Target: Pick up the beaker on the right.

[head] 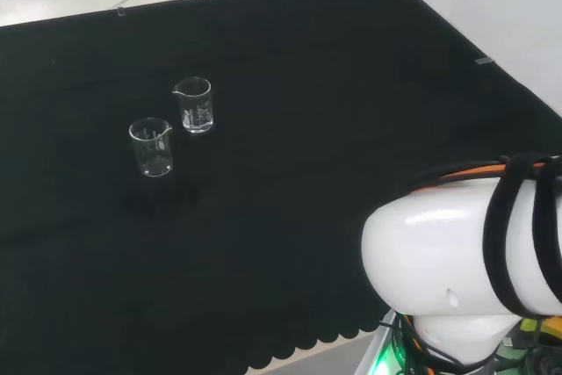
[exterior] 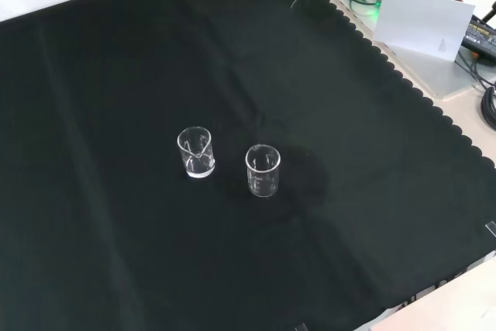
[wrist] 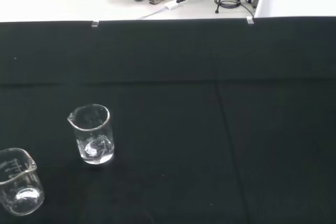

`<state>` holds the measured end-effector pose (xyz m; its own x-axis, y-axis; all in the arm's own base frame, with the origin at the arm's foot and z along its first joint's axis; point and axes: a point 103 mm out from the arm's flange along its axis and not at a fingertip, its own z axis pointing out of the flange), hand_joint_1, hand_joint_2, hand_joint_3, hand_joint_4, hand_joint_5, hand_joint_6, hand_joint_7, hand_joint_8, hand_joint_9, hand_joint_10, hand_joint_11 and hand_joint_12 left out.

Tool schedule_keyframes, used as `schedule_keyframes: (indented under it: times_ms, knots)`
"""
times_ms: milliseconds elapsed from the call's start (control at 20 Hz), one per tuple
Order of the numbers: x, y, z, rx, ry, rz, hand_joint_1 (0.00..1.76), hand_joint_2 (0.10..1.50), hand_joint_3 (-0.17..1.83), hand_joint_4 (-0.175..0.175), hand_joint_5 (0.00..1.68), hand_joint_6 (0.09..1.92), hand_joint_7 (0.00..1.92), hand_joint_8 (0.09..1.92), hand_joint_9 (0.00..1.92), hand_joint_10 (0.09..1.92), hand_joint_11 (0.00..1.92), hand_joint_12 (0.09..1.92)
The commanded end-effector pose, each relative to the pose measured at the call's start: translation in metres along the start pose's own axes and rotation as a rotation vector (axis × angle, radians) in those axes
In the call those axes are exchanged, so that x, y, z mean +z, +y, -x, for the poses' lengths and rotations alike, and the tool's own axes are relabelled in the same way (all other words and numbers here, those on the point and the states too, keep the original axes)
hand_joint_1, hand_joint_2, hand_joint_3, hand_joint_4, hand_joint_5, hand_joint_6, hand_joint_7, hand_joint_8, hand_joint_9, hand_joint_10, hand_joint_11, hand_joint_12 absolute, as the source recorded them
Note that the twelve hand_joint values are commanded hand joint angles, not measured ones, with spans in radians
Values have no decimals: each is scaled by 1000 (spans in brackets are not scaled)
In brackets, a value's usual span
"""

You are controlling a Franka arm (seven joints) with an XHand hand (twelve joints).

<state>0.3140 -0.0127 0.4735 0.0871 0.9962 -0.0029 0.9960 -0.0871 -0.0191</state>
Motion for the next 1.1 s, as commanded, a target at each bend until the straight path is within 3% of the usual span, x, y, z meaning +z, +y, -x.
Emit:
schedule_keyframes:
  times_ms: [50,400,850,1100]
  knots:
    - [20,14,3,15,9,-7,233,1252,204,-9,218,87,97,408,128,567,0,844]
    - [48,44,-9,-5,58,23,299,1221,189,-14,221,87,125,422,159,582,0,874]
    - [102,145,53,-74,160,28,430,1163,181,-28,285,87,206,488,263,623,0,1043]
    - [129,192,60,-112,208,39,476,1143,188,-31,304,87,209,505,282,630,0,1084]
